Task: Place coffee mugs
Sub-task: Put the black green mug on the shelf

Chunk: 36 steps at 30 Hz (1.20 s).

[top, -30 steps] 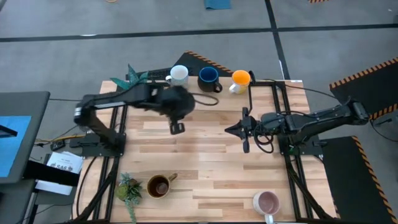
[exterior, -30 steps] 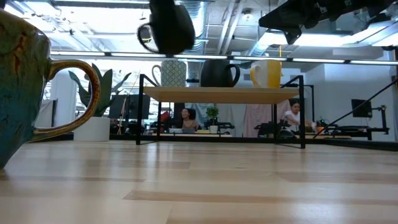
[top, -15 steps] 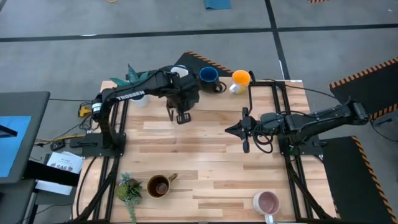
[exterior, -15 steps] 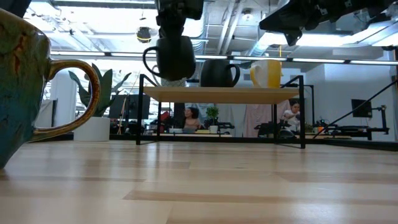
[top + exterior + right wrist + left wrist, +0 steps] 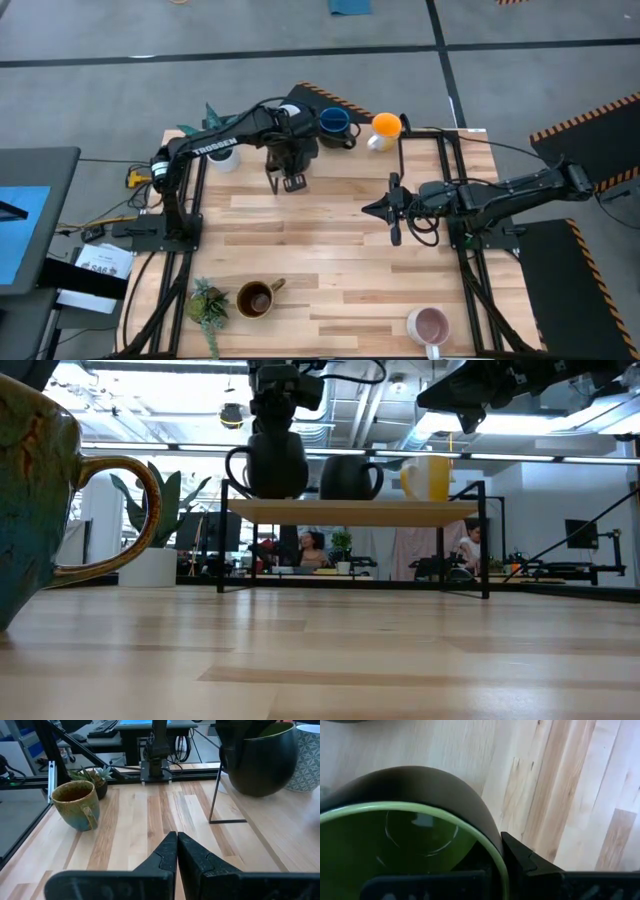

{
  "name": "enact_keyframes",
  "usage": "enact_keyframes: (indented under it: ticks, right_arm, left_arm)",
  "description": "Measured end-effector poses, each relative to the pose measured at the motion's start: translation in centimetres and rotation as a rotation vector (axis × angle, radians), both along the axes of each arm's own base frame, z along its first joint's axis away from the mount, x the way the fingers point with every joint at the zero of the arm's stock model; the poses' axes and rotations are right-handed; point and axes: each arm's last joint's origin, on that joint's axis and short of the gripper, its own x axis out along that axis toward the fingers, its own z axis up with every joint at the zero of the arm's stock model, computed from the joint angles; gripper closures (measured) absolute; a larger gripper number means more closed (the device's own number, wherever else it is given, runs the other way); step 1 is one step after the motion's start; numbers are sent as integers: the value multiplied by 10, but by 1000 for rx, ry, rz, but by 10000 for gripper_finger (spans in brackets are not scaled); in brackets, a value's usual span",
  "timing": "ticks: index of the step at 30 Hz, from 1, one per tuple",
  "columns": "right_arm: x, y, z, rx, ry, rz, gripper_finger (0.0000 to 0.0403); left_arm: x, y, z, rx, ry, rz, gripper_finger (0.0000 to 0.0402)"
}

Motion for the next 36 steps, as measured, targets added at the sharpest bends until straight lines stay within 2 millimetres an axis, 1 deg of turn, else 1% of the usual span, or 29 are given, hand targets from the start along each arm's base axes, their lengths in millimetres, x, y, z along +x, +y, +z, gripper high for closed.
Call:
enact_keyframes:
  ticks: [4,14,17,21,26,36]
  right_arm:
    - [0,0,0,0,0,0,363]
    - [0,0,0,0,0,0,363]
    - [0,0,0,0,0,0,363]
    - [0,0,0,0,0,0,363]
    - [0,0,0,0,0,0,363]
    - [0,0,0,0,0,0,363]
  left_arm:
    - [0,-1,0,-28,-3,-6,401]
    - [-1,-2,-1,-37,5,-2,401]
    - [-2,-2,-1,-41,12,5,395]
    - [-4,-3,4,-47,18,7,392]
    - [-5,-3,13,-32,2,10,399]
    - [-6,-3,12,-63,-1,4,399]
